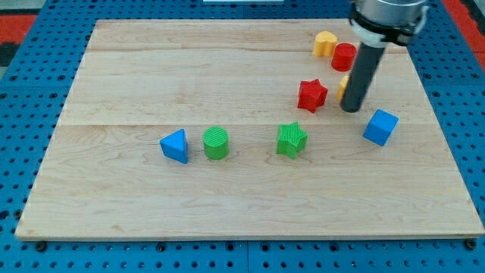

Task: Slightly push the red star towards the top side

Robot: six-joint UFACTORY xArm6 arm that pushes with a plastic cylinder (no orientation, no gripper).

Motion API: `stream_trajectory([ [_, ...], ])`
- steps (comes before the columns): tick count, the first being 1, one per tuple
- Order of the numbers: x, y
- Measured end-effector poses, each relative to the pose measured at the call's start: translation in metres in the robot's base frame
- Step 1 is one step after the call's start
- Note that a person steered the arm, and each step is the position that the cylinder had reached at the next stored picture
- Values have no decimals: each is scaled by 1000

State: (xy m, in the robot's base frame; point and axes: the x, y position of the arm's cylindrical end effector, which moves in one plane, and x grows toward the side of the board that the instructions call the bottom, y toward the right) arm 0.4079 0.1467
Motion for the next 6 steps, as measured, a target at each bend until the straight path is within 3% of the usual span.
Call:
stream_trajectory([
  [2,-29,-119],
  [3,-55,-143],
  [4,4,-109],
  [5,-12,-78],
  [6,-64,-95],
])
